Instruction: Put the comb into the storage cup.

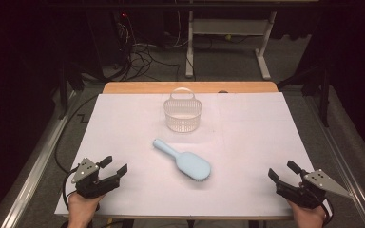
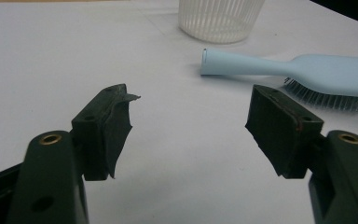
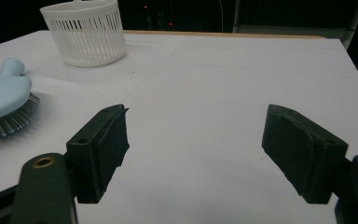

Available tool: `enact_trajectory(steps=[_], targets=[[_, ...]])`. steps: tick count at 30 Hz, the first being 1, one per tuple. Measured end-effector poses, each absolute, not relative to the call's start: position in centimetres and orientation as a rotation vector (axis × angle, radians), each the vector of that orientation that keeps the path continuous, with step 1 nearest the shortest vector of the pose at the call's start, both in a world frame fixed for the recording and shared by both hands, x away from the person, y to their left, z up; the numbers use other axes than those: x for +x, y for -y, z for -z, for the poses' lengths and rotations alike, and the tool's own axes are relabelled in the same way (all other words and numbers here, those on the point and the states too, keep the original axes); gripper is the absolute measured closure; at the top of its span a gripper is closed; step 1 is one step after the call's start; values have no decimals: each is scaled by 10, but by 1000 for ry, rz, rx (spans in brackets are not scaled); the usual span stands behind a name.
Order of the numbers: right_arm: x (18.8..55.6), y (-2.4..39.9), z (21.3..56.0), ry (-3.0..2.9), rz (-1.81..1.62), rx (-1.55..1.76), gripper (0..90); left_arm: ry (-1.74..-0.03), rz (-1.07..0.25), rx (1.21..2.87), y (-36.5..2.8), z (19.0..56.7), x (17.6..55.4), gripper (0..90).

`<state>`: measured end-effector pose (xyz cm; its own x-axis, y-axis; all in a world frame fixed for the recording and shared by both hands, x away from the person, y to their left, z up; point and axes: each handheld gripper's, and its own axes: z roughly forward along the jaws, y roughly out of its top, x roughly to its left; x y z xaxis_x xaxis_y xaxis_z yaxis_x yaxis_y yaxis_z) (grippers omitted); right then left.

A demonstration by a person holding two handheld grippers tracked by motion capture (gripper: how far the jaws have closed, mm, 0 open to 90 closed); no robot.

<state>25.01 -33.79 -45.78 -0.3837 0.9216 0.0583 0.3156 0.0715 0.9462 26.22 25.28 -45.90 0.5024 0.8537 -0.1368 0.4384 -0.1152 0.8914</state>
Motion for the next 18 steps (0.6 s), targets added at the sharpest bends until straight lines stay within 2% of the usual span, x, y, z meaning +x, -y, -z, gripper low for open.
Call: enact_trajectory(steps=[18], targets=[[249,338,457,-1763,-1333,1220,232,-1073,-510,1729,-246,454,266,312]])
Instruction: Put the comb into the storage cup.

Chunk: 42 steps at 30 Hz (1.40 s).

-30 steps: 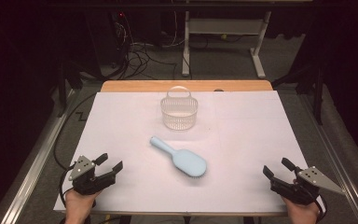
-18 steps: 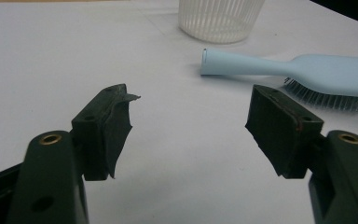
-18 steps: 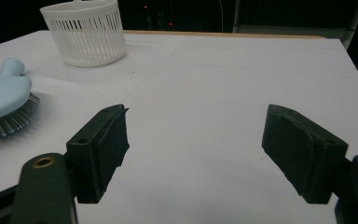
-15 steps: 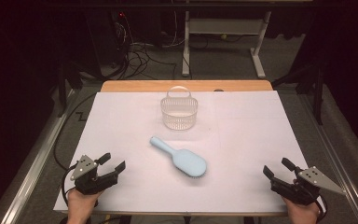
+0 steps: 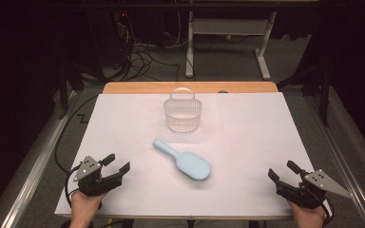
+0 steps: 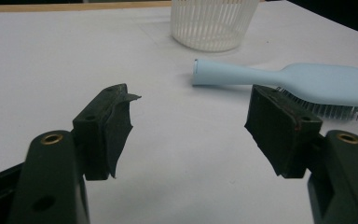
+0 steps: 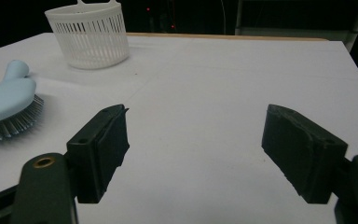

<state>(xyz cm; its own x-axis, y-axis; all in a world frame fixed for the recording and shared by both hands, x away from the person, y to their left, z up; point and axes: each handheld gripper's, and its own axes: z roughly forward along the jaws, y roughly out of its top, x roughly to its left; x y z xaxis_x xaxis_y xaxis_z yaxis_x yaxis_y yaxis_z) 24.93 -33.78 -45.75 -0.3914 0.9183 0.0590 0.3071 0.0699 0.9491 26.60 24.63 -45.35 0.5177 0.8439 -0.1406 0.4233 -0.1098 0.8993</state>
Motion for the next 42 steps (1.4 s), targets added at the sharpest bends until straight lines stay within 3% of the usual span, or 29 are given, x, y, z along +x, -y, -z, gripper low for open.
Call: enact_trajectory(steps=[42], targets=[[250,337,458,-1767,-1345,1228,231,-996,-486,1714,-219,446,285,333]])
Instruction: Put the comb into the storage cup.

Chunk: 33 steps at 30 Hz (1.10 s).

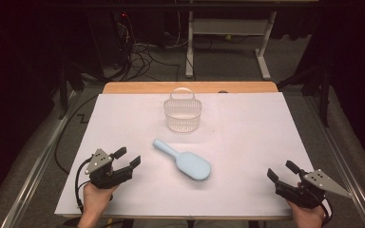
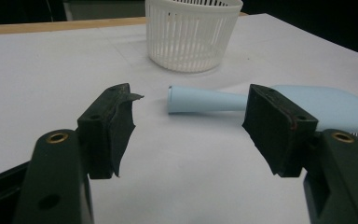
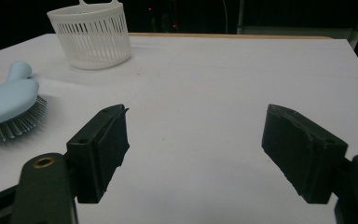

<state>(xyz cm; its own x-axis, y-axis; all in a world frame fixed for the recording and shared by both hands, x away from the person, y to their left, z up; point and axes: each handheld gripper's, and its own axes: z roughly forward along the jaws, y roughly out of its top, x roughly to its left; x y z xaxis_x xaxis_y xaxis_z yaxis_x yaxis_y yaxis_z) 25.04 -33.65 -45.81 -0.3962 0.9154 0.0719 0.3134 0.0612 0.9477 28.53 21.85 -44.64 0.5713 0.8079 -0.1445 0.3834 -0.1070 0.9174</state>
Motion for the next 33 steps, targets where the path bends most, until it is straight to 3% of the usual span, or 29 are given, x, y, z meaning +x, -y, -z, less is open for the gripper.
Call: enact_trajectory(steps=[33], targets=[[250,337,458,-1765,-1354,1223,230,-961,-442,1760,-197,444,301,338]])
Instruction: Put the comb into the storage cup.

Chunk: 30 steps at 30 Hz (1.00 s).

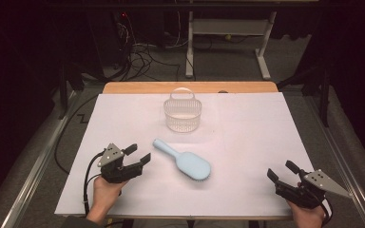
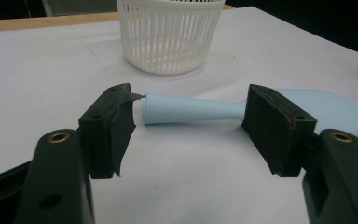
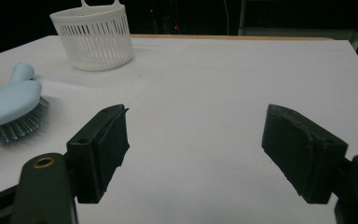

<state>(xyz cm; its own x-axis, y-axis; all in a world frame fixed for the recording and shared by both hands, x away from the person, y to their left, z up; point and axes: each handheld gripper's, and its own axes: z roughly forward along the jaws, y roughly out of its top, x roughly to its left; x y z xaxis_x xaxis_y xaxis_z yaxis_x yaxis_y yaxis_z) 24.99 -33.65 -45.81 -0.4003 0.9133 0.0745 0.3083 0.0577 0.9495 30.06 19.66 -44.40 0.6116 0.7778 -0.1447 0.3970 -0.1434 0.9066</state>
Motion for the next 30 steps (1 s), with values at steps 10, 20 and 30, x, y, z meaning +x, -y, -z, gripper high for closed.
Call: enact_trajectory(steps=[10,20,30], targets=[[250,337,458,-1759,-1357,1220,231,-948,-424,1793,-186,443,307,345],[250,337,458,-1759,-1359,1221,231,-939,-414,1824,-174,441,315,356],[249,336,458,-1768,-1352,1220,230,-922,-395,1851,-161,440,323,340]])
